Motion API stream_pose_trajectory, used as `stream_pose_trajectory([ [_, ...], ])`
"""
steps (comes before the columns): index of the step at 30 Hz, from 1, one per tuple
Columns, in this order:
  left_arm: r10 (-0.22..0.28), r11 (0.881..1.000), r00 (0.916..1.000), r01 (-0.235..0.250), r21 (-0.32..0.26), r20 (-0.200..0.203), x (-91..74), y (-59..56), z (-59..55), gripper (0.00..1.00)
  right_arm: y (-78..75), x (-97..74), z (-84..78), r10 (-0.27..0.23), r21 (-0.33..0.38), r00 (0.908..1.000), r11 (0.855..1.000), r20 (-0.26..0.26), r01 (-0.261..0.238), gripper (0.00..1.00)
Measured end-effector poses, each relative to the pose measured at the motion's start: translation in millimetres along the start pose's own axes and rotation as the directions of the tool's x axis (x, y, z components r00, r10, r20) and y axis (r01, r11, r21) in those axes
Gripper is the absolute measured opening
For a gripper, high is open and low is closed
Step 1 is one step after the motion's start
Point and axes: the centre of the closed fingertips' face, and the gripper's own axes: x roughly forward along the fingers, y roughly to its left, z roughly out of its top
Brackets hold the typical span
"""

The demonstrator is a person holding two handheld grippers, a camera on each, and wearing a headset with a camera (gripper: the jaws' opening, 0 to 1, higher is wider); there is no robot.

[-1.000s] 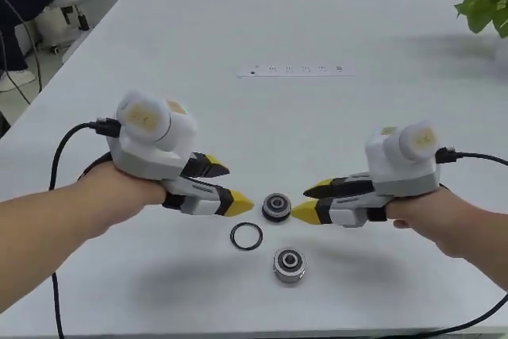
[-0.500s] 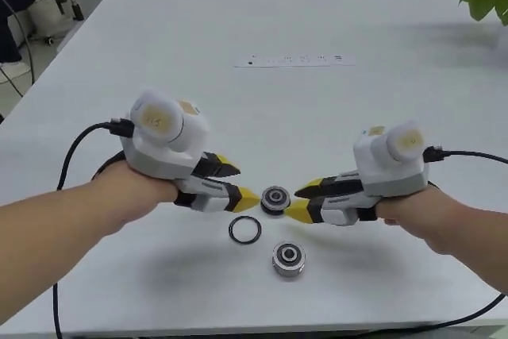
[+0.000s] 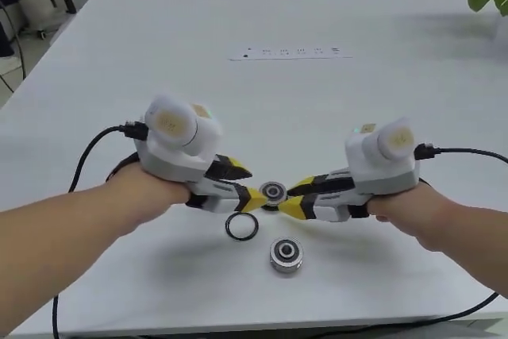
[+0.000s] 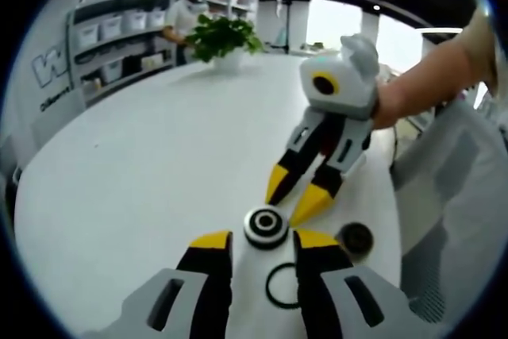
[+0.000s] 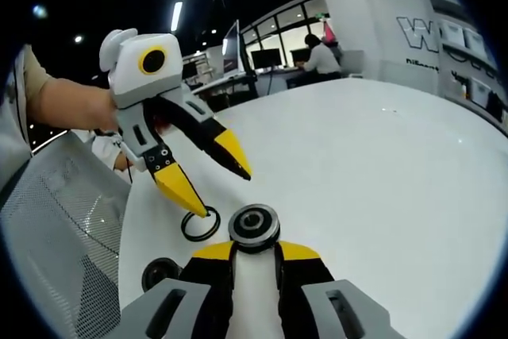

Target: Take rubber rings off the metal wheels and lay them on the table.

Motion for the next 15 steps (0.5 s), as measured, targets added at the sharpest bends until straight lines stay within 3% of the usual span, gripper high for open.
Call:
stream_pose_trajectory([
  [15,-0.019,0.999,0.9998,0.019,0.029,-0.012,19.2,-5.1,2.3,0.23,-4.1,-0.4,-3.0,-0.005,0.011,1.0000,1.000,0.008,0.005,0.08],
])
